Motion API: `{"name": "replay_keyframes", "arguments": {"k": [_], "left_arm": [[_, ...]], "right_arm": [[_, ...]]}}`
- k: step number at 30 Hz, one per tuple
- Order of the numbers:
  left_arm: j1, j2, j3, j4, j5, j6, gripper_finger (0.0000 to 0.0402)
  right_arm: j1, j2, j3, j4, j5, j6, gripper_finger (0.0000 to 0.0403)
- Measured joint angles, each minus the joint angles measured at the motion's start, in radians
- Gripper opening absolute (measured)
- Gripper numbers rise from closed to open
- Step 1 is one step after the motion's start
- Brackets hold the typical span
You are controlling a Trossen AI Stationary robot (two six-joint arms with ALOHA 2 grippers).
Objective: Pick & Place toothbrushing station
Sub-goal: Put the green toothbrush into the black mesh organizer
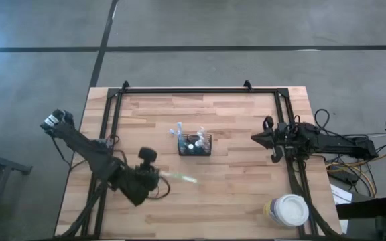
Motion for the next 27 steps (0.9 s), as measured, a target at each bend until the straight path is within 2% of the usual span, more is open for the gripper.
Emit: {"name": "replay_keyframes", "arguments": {"k": [5,10,19,22,27], "left_arm": [[0.138,-0.022,0.035,-0.041,-0.051,0.165,0.0019],[0.251,0.027,0.088,-0.043,-0.109,0.381,0.0019],[0.331,0.177,0.257,-0.042,-0.327,0.728,0.0019],[0.341,0.217,0.311,-0.015,-0.405,0.848,0.0019],[0.366,0.241,0.362,0.132,-0.418,1.024,0.0020]], "right_arm": [[0.000,0.140,0.171,-0.179,0.104,-0.109,0.0021],[0.000,0.339,0.392,-0.357,0.157,-0.204,0.0073],[0.000,0.696,0.696,-0.378,0.157,-0.337,0.0198],[-0.002,0.798,0.791,-0.405,0.132,-0.332,0.0220],[-0.007,0.947,0.968,-0.560,0.020,-0.306,0.0238]]}}
